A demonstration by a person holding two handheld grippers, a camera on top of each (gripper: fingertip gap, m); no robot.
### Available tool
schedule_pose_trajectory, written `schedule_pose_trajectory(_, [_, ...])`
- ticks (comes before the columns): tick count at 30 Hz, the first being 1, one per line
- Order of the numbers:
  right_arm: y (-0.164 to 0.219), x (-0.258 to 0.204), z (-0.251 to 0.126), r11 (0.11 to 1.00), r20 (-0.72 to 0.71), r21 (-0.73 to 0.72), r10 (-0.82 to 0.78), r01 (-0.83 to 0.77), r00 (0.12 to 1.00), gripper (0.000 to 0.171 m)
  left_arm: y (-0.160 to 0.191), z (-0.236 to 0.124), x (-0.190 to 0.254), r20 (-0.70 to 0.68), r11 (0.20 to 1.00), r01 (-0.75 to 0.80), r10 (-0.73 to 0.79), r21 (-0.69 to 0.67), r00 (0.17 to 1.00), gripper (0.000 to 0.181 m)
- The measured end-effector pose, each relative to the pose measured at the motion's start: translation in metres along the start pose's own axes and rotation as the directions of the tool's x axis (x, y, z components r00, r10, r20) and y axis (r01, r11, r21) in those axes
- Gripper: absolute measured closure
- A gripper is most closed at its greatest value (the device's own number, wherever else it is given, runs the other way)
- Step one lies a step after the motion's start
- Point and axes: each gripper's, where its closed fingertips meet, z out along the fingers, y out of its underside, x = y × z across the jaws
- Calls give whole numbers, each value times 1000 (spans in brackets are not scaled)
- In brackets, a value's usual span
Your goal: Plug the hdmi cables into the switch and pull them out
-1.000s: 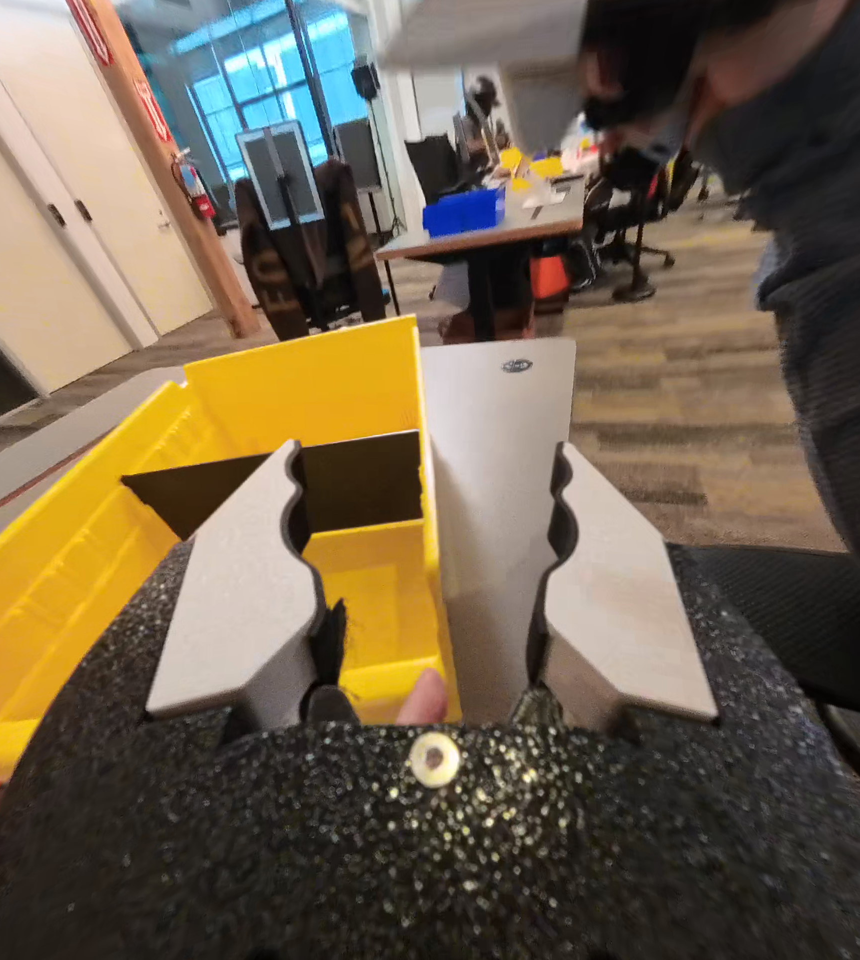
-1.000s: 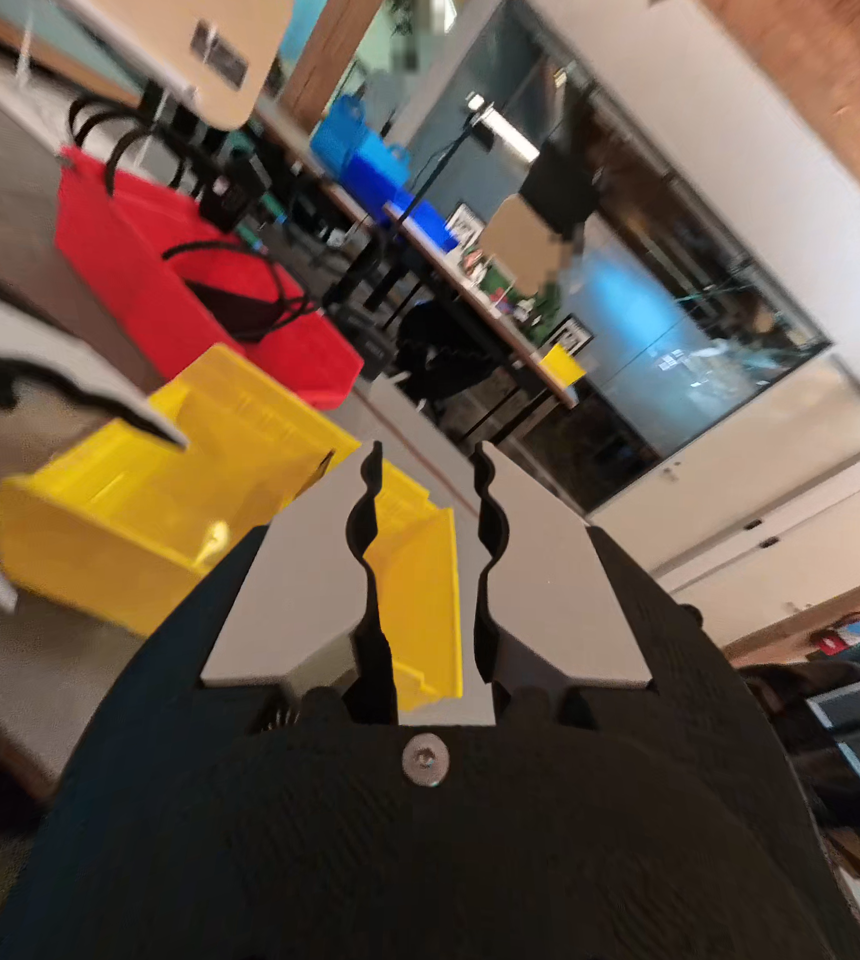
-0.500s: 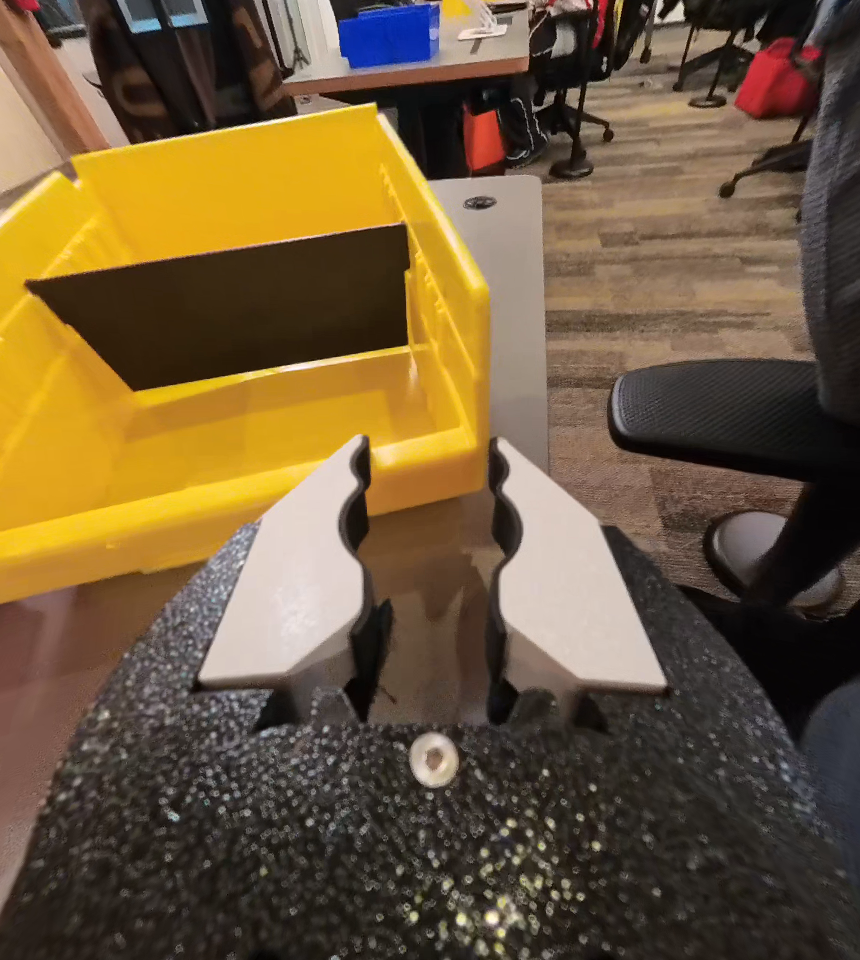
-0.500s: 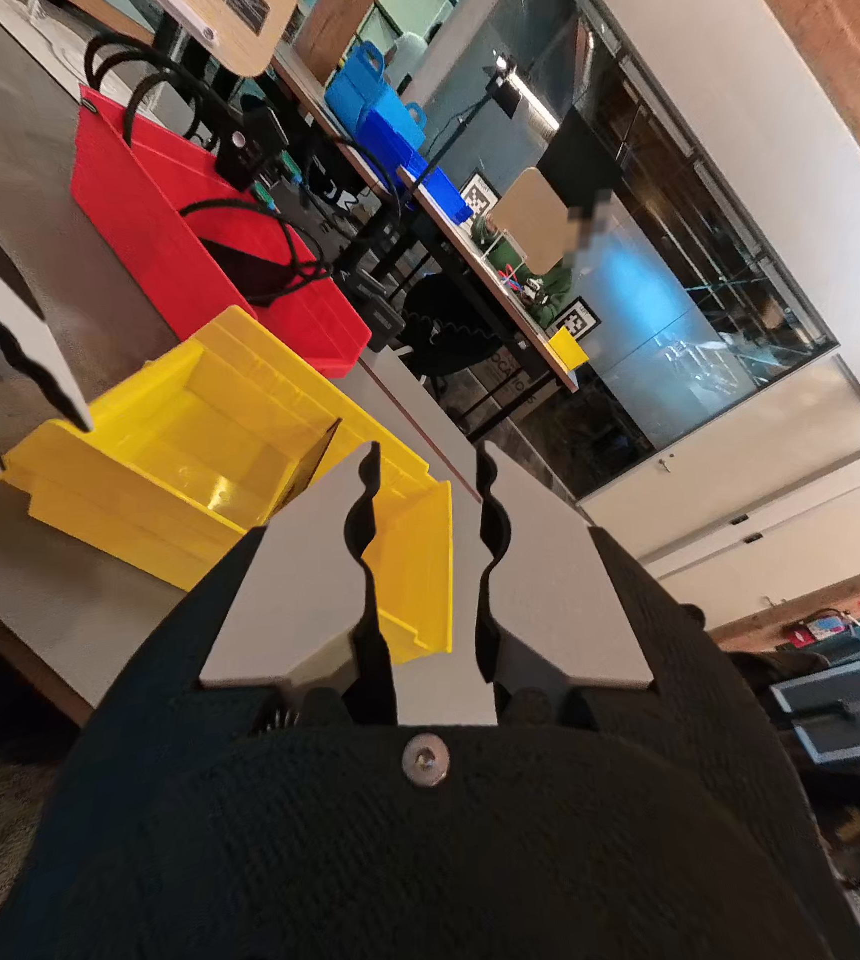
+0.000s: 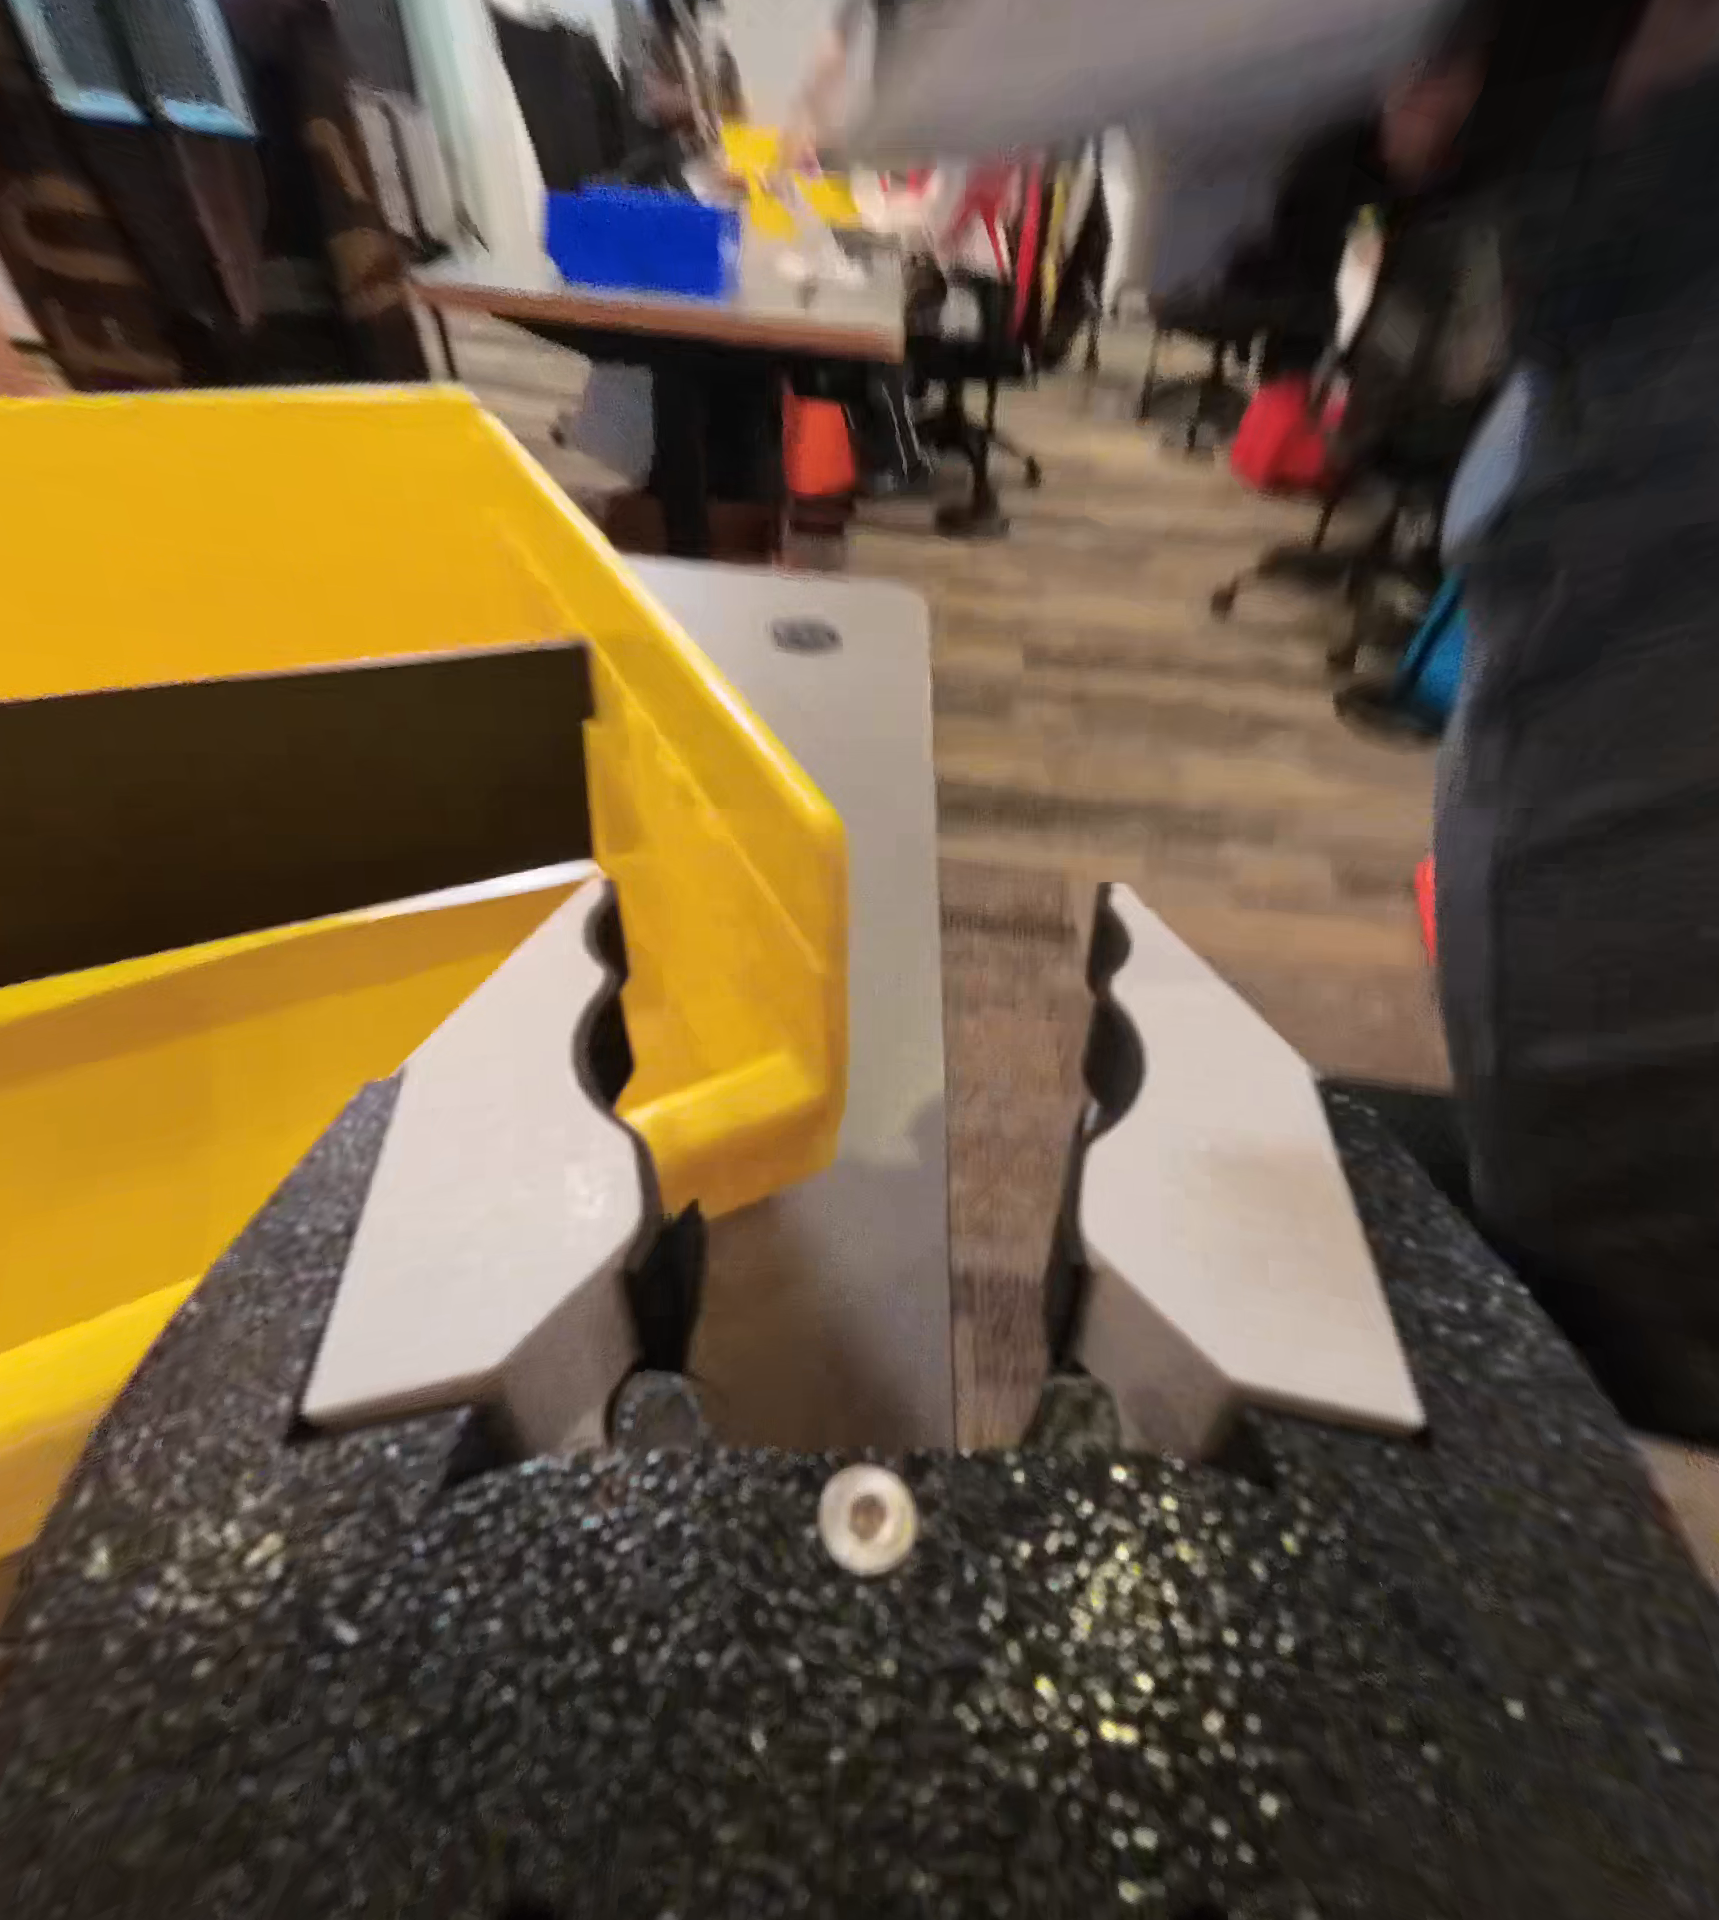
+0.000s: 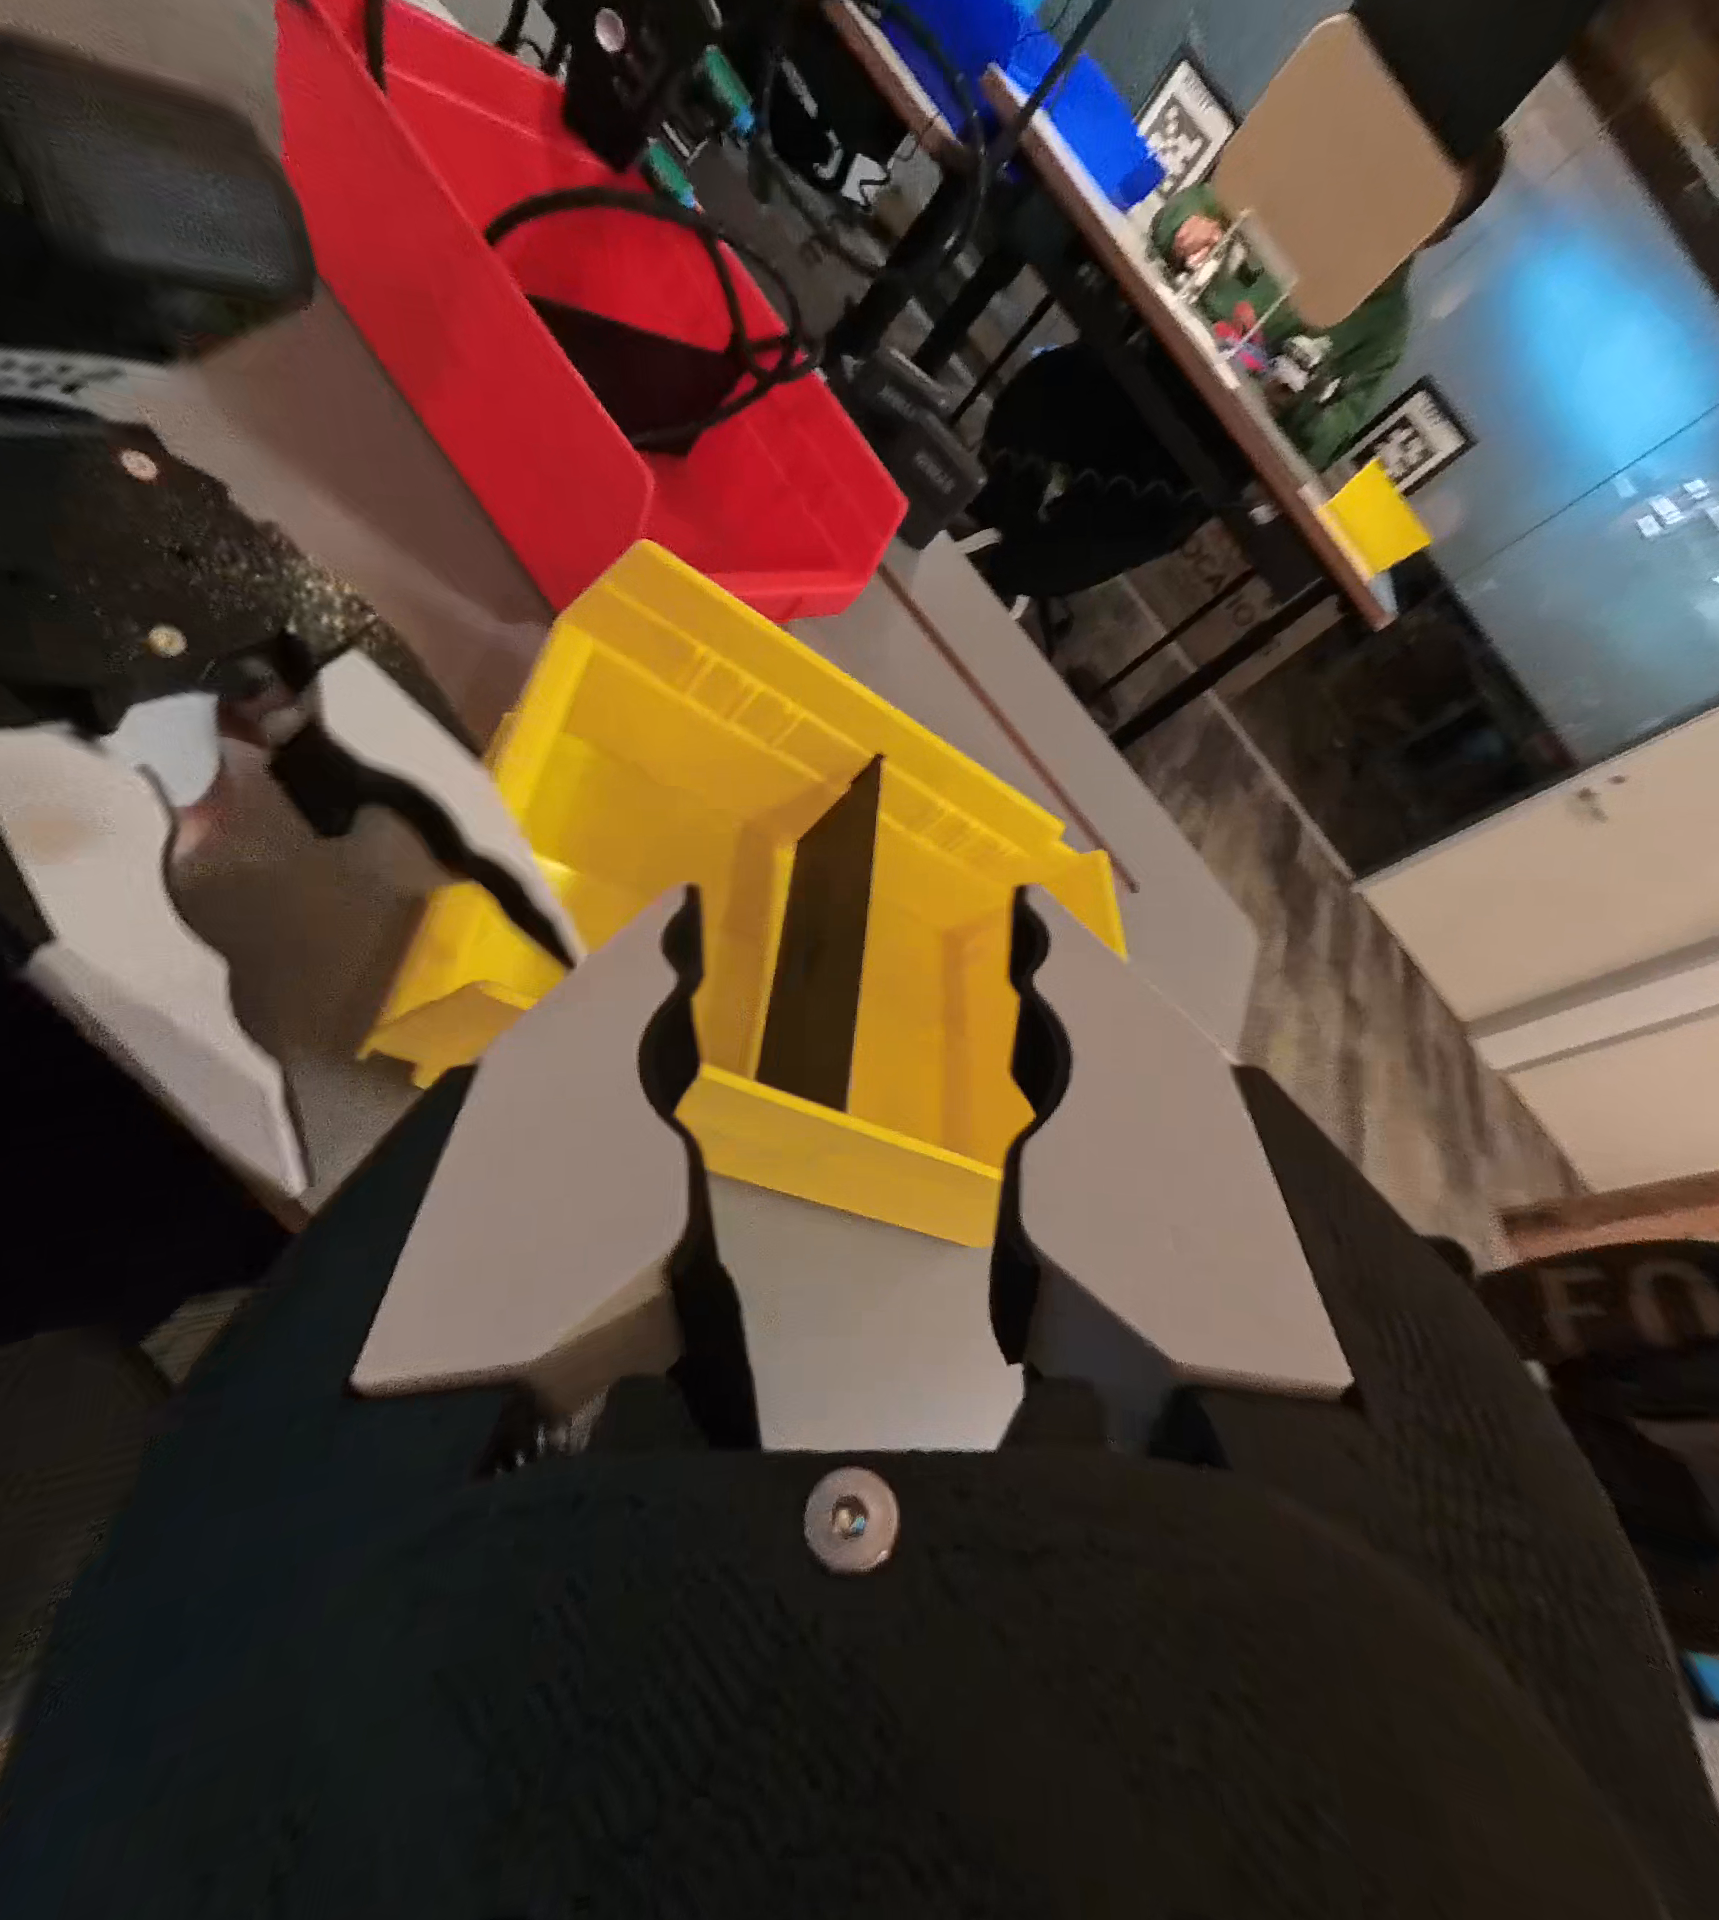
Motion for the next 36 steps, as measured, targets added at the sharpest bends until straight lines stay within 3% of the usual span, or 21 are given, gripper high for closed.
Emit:
schedule_pose_trajectory(1, [2, 0, 3, 1000, 4, -10, 28, -28, 1000, 100, -11, -7, -10, 43, 998, 21, -24, 63, 999, 89])
schedule_pose_trajectory(5, [21, 1, 24, 982, -10, -156, 105, -105, 994, 59, -28, -58, -73, 323, 973, 10, -86, 231, 942, 97])
schedule_pose_trajectory(8, [32, -26, 42, 965, 117, -257, 86, -54, 989, 56, -28, -92, -101, 395, 944, 41, -176, 326, 902, 96])
schedule_pose_trajectory(12, [26, -61, 58, 947, 249, -321, 110, -25, 962, 55, -16, -137, -139, 595, 940, -80, -143, 331, 791, 97])
schedule_pose_trajectory(16, [71, -54, 64, 790, 127, -614, 85, 11, 988, 48, -14, -156, -151, 638, 936, -97, -152, 338, 755, 99])
schedule_pose_trajectory(20, [94, -52, 62, 707, 86, -707, 144, -41, 986, 51, -9, -164, -158, 692, 952, -137, -97, 275, 715, 102])
schedule_pose_trajectory(25, [122, -23, 46, 679, -4, -729, 126, -89, 992, 56, -9, -173, -161, 712, 949, -153, -95, 276, 695, 108])
schedule_pose_trajectory(28, [143, 19, 38, 679, -167, -715, 66, -167, 984, 59, -6, -173, -164, 701, 949, -119, -127, 291, 702, 108])
schedule_pose_trajectory(30, [163, 57, 24, 644, -373, -700, 40, -309, 927, 87, -6, -174, -163, 697, 947, -116, -135, 301, 705, 109])
schedule_pose_trajectory(32, [179, 72, 16, 604, -511, -638, 131, -477, 850, 94, -6, -174, -163, 695, 947, -119, -131, 299, 707, 111])
schedule_pose_trajectory(36, [182, 37, 27, 566, -399, -587, 421, -579, 815, 104, -6, -170, -161, 698, 953, -129, -106, 276, 708, 113])
